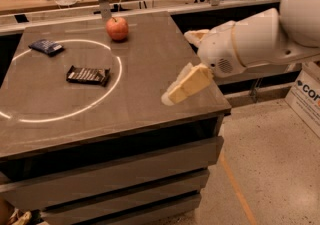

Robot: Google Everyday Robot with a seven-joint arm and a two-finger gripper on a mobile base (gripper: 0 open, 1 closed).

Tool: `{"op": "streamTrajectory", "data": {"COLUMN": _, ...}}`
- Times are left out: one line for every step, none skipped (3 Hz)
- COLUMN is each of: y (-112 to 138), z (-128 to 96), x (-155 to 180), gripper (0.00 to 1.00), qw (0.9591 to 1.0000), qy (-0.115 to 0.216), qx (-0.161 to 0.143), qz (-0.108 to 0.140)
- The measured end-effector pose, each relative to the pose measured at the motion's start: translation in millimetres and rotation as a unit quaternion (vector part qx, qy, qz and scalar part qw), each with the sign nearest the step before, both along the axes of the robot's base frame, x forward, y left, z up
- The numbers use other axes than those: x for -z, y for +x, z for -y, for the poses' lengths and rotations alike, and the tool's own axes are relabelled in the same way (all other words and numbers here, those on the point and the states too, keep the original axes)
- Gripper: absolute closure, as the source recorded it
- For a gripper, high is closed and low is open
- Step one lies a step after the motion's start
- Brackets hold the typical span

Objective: Move rxbar chocolate near apple

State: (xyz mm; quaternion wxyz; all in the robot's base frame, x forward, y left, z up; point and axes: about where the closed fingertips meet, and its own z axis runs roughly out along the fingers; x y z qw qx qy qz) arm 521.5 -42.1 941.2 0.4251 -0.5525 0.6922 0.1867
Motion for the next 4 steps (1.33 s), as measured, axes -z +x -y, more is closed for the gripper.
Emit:
{"op": "streamTrajectory", "data": {"y": 48.5, "z": -43.5, "x": 19.7, "gripper": 0.00, "qw": 0.9989, "qy": 0.026, "qx": -0.032, "qz": -0.020}}
{"op": "streamTrajectory", "data": {"y": 69.9, "z": -87.8, "x": 39.6, "gripper": 0.00, "qw": 0.9958, "qy": 0.032, "qx": -0.071, "qz": -0.048}}
{"op": "streamTrajectory", "data": {"y": 82.6, "z": -129.3, "x": 61.7, "gripper": 0.00, "qw": 0.9924, "qy": 0.051, "qx": -0.088, "qz": -0.069}}
{"op": "streamTrajectory", "data": {"y": 97.8, "z": -164.9, "x": 73.7, "gripper": 0.00, "qw": 0.9912, "qy": 0.067, "qx": -0.100, "qz": -0.056}}
